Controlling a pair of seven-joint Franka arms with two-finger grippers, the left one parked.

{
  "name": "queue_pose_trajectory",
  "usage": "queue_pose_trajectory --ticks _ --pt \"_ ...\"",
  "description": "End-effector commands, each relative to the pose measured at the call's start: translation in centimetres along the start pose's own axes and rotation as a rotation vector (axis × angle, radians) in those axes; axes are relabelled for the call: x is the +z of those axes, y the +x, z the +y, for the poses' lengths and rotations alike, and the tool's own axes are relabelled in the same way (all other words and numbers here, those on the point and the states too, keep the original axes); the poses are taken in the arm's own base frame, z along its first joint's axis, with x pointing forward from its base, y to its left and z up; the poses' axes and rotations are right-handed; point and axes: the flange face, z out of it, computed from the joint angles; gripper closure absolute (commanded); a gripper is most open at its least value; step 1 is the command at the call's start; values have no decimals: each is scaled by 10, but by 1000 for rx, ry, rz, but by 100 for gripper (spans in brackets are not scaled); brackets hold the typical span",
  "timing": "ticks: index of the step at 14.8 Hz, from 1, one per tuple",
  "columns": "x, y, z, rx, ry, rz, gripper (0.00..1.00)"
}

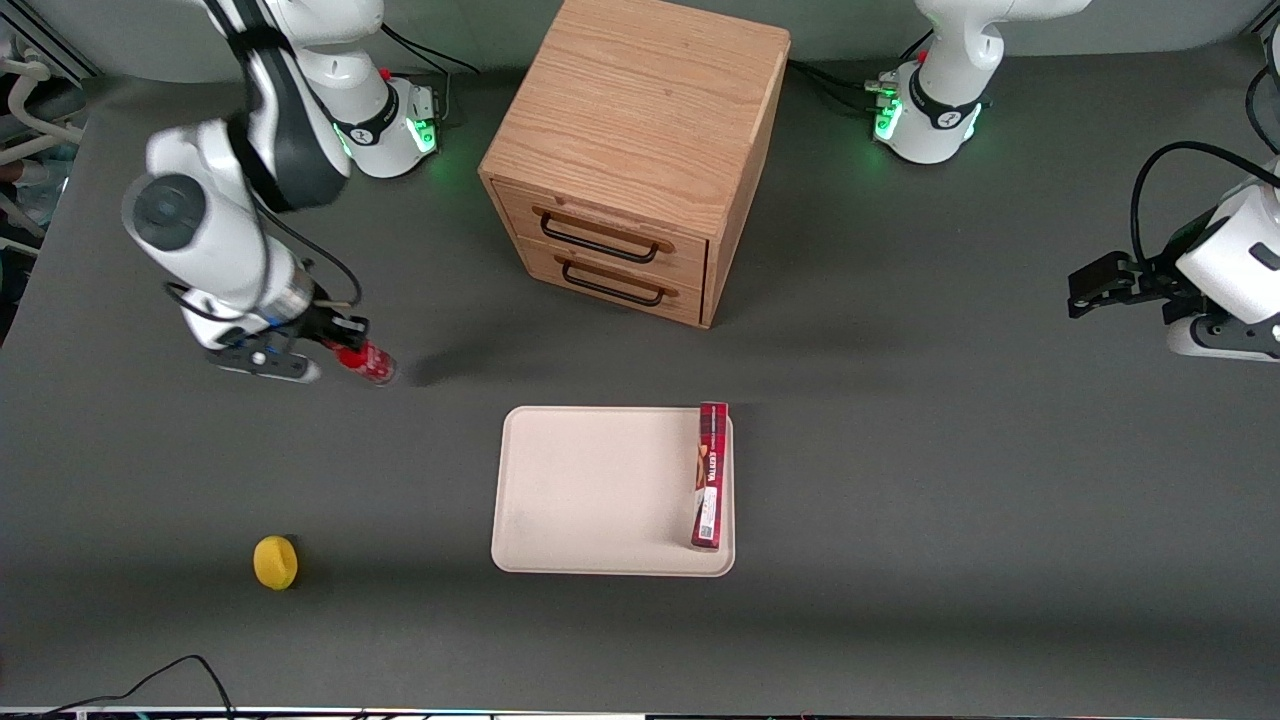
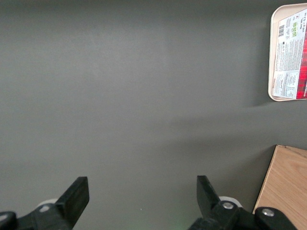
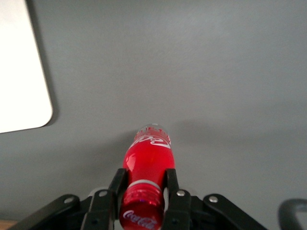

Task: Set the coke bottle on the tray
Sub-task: 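Lift the bottle with the right gripper and carry it onto the cream tray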

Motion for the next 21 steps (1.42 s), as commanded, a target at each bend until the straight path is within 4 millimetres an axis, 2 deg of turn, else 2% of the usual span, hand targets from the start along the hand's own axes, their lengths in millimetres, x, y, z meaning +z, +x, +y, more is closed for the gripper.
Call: queue_pose_trajectory --ticks 1,3,4,6,7,8,9,11,13,15,17,19,21 --pt "-95 20 2 -22 -3 -11 100" --pt "-150 41 -7 -15 8 -38 100" --pt "-167 52 -21 -20 16 -60 100" --pt "-181 73 -50 18 31 -114 100" --pt "-181 81 -71 47 54 -116 100" --pt "-177 91 -81 105 72 -111 100" --pt "-159 98 -104 151 84 -122 100" --pt "-131 117 -135 279 140 -97 100" --pt "-88 131 -175 367 150 -54 100" --pt "-35 146 -207 447 155 -18 100" --pt "10 161 -226 521 174 20 100" --pt "36 164 -240 532 188 40 100" --pt "58 170 -244 550 185 59 100"
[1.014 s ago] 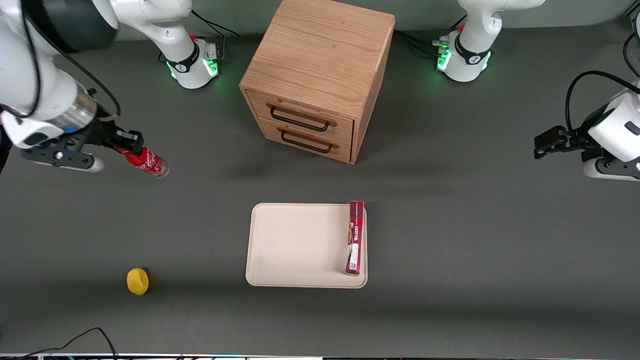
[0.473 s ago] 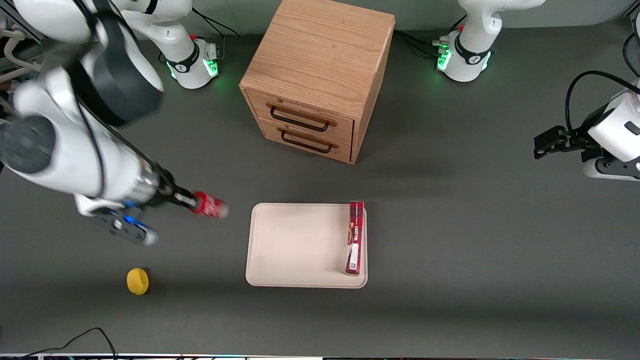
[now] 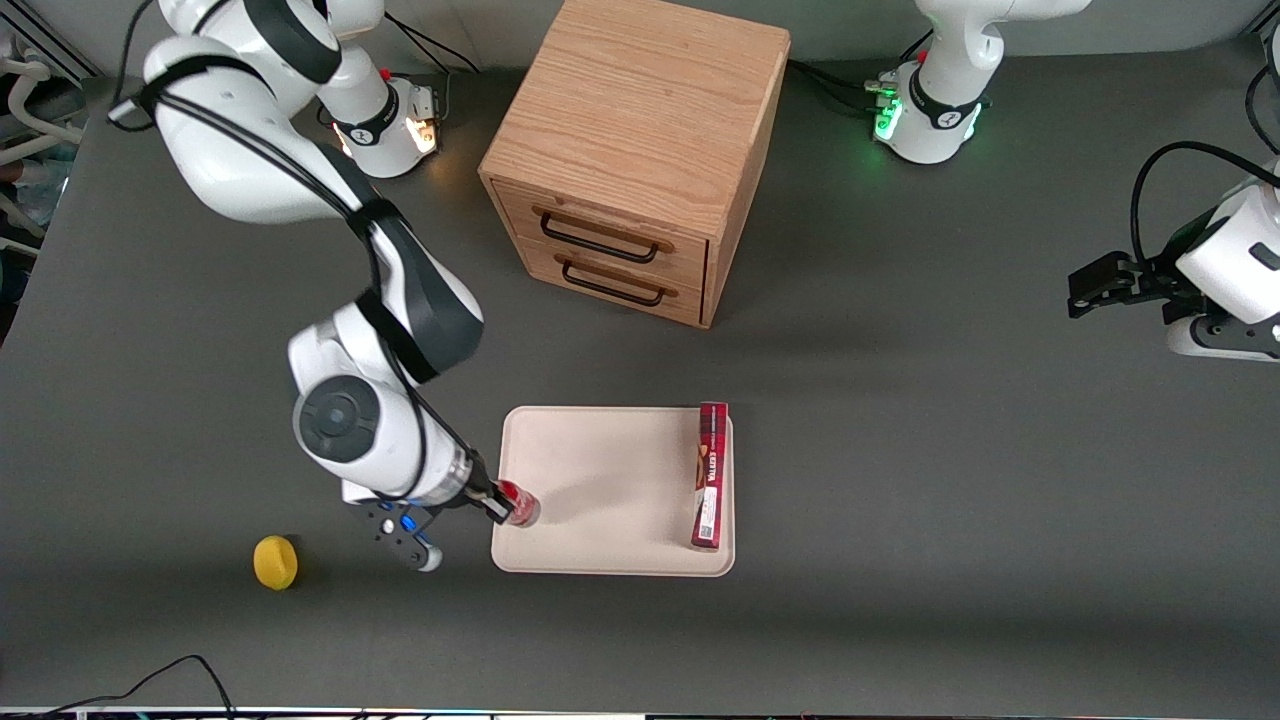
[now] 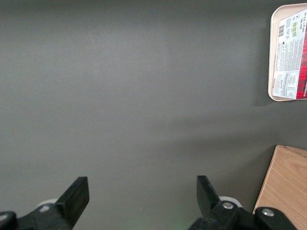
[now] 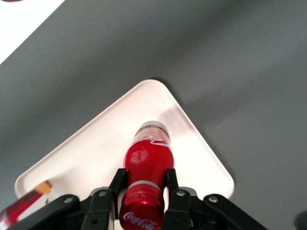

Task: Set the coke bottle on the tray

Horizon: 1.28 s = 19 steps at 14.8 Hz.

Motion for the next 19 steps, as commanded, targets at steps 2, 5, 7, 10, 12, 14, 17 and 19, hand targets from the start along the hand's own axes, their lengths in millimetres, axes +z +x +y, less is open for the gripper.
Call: queue_pose_trajectory --ticks 2,5,7,10,12,14,17,19 --pt "16 8 -8 32 19 52 100" --pt "17 9 -8 27 23 58 0" --pt "4 10 -7 24 26 60 0" --pt "-88 0 11 -72 -21 36 0" --pt "-184 -19 45 -217 -101 51 0" --pt "-249 -40 87 -338 -158 -5 0" --pt "-307 -43 173 -450 -189 -77 0" --pt "-316 -26 244 -460 -121 -125 0"
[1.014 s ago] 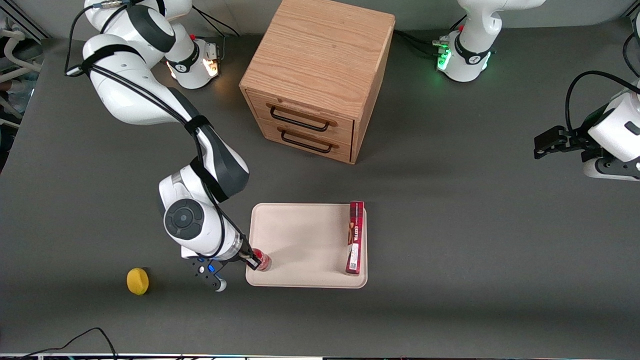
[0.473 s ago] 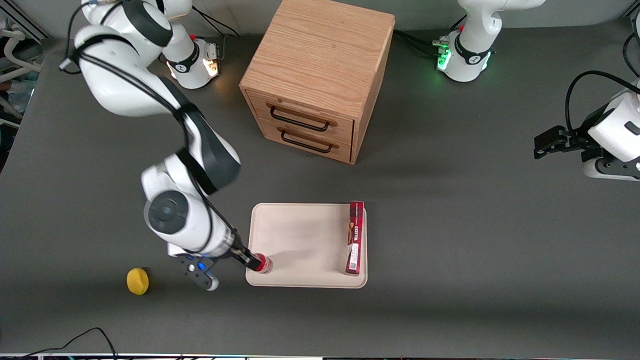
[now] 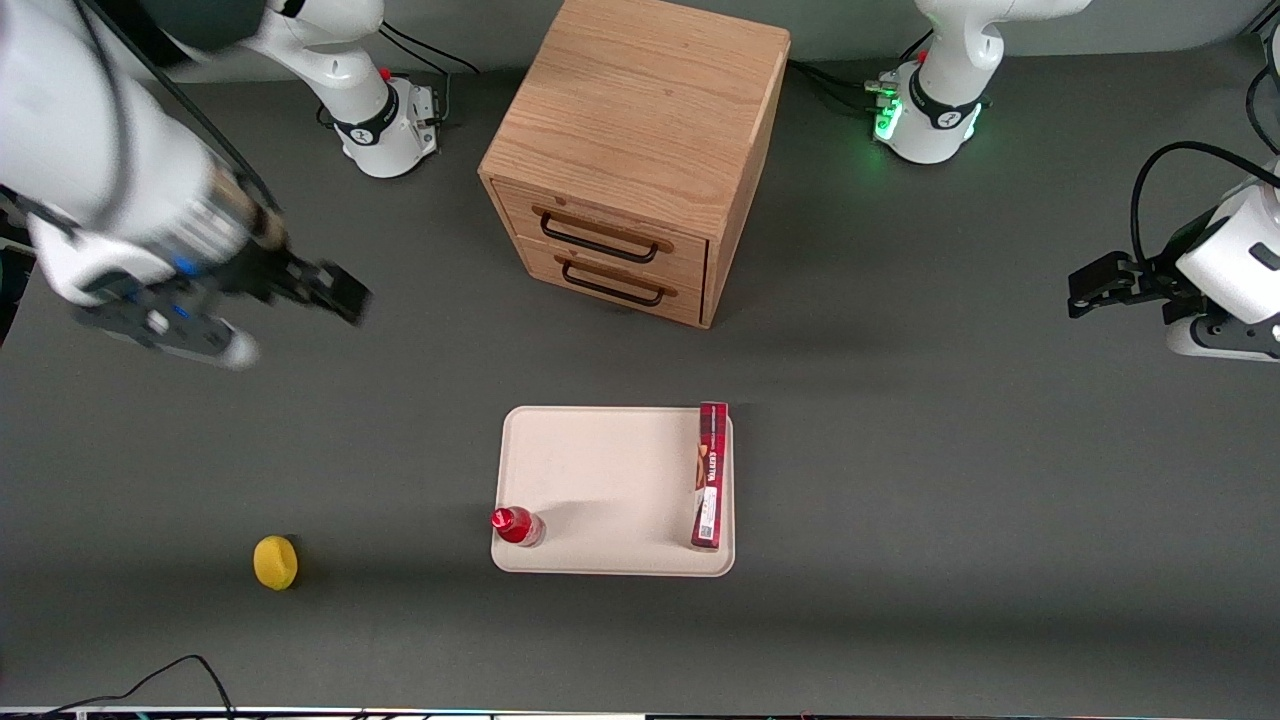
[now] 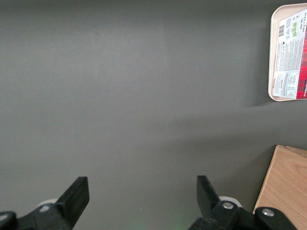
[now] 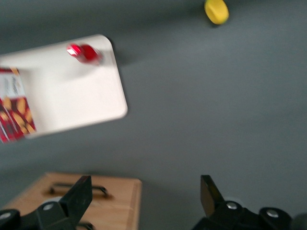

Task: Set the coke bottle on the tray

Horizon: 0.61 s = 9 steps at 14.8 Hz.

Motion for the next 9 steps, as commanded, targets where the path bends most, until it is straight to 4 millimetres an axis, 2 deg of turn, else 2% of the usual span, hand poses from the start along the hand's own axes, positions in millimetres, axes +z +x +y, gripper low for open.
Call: queue_pose_trajectory --ticks 1,3,4,5,7,9 --pt "35 -26 101 -35 38 -39 0" --pt "67 -42 134 -53 46 -21 0" --pt "81 -48 146 -36 55 -15 0" --pt "86 -54 150 -31 60 -1 0" --pt "83 -57 150 -34 60 9 0" --pt "69 -55 147 -20 67 27 0"
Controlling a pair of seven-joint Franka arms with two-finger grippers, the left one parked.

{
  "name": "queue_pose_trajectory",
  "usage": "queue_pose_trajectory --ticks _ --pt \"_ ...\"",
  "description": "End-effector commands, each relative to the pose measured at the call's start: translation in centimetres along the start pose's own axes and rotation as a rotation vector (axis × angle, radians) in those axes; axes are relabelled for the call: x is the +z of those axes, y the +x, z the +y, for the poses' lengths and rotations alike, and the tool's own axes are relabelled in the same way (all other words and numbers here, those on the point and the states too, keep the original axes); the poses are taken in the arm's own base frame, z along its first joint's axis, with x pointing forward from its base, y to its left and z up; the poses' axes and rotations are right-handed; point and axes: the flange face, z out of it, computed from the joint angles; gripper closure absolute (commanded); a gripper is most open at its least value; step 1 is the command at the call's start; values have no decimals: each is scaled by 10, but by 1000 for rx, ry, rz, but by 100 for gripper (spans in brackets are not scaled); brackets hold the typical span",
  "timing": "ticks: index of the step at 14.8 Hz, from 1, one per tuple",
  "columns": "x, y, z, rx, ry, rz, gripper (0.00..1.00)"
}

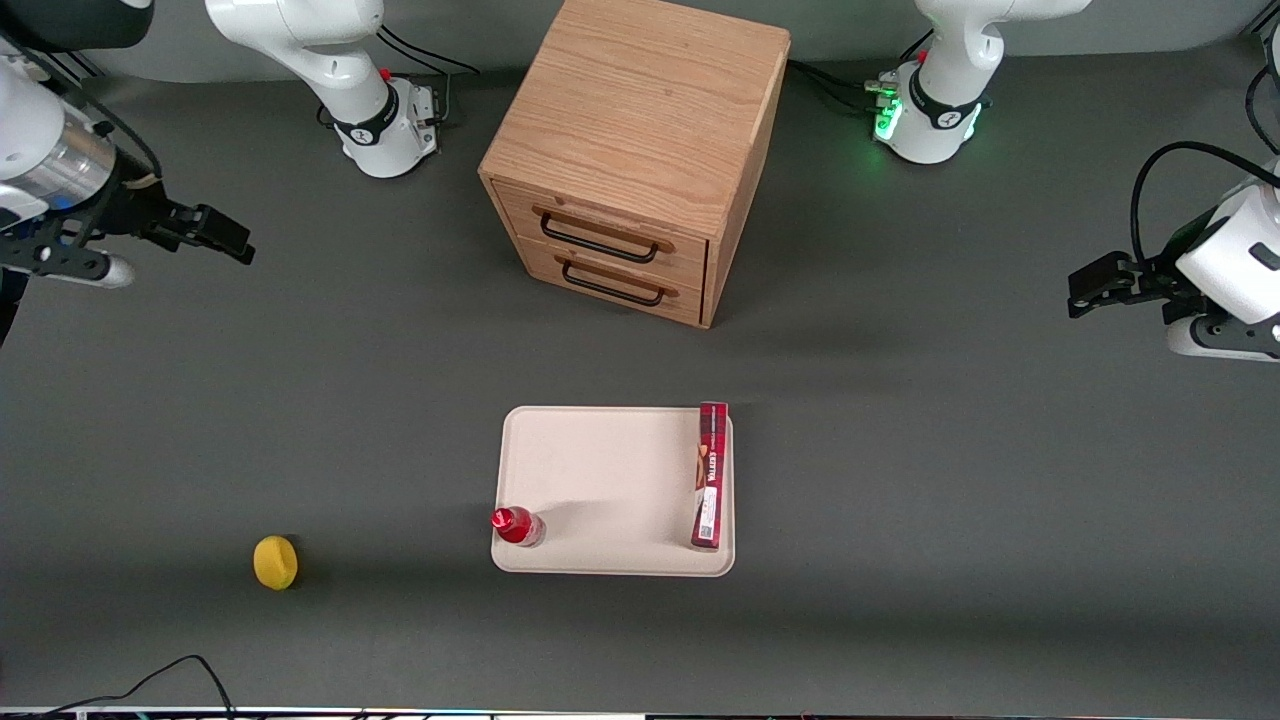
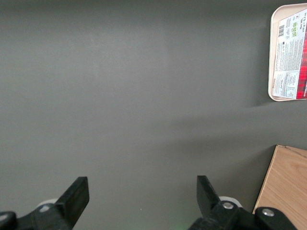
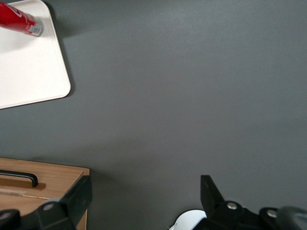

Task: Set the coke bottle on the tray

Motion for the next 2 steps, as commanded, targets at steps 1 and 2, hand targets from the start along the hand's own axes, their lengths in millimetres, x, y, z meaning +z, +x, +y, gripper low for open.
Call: queue_pose_trajectory --ticks 1,2 --pt "-20 -8 -3 4 35 40 0" --pt "-25 -5 -2 14 39 45 0"
